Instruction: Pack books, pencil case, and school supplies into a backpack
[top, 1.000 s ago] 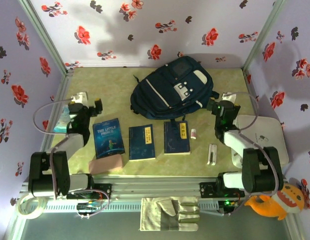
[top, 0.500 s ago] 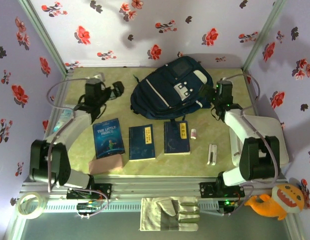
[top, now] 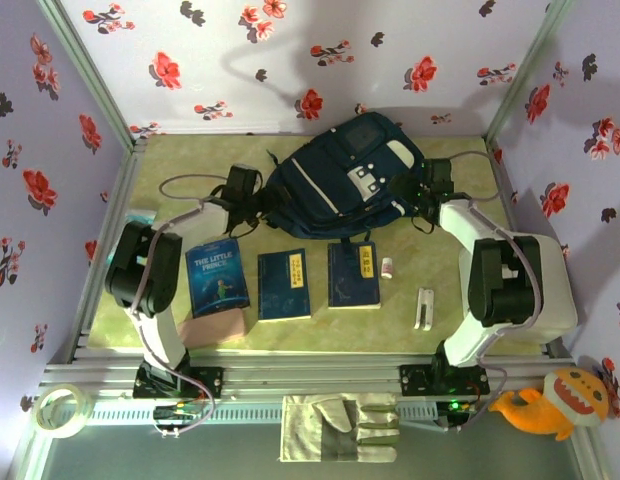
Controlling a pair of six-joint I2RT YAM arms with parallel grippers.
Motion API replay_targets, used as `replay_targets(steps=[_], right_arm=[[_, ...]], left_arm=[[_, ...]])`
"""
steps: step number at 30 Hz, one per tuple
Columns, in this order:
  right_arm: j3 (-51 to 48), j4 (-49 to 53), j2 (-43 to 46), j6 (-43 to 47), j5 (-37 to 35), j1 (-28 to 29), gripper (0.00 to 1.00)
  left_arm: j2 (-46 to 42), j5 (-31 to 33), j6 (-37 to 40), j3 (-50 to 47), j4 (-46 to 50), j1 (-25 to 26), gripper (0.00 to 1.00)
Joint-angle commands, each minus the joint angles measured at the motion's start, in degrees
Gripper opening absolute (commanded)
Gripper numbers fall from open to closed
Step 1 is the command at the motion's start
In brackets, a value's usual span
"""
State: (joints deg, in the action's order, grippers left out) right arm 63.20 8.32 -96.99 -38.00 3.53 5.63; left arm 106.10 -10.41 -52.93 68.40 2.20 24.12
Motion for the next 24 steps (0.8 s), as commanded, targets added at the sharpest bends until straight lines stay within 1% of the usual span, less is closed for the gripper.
replay_targets(steps=[1, 4, 6, 10, 13, 17, 21, 24], right_arm=[[1.2, -0.6, -2.2, -2.9, 2.2, 0.2, 0.95], [1.7, -0.8, -4.3, -3.2, 3.6, 0.3, 0.91], [2.1, -1.1, -5.9, -3.0, 5.8, 0.7, 0.85], [2.5, -1.2, -7.9, -3.7, 6.4, 2.7, 0.74], [2.2, -1.8, -9.1, -4.9, 6.2, 4.8, 0.69], [1.0, -5.8, -10.7, -8.9, 7.0, 8.1, 0.6], [1.4, -9.7, -12.6, -13.0, 7.5, 13.0, 0.58], [2.6, -11.5, -13.3, -15.2, 7.6, 15.4, 0.58]], left_arm=[[3.5, -2.4, -1.1, 4.1, 2.6, 0.1, 0.74], [6.4, -2.4, 0.1, 7.5, 4.9, -0.1, 0.64], [7.9, -2.3, 1.4, 8.9, 4.9, -0.5, 0.54], [9.9, -0.1, 4.8, 10.7, 5.9, -2.6, 0.48], [11.1, -0.1, 5.7, 12.0, 6.2, -5.2, 0.46], [12.5, -0.1, 7.9, 15.1, 7.9, -7.7, 0.46], [13.2, -0.1, 9.9, 18.3, 10.3, -9.8, 0.47], [11.9, 0.2, 11.0, 19.3, 13.1, -11.3, 0.47]])
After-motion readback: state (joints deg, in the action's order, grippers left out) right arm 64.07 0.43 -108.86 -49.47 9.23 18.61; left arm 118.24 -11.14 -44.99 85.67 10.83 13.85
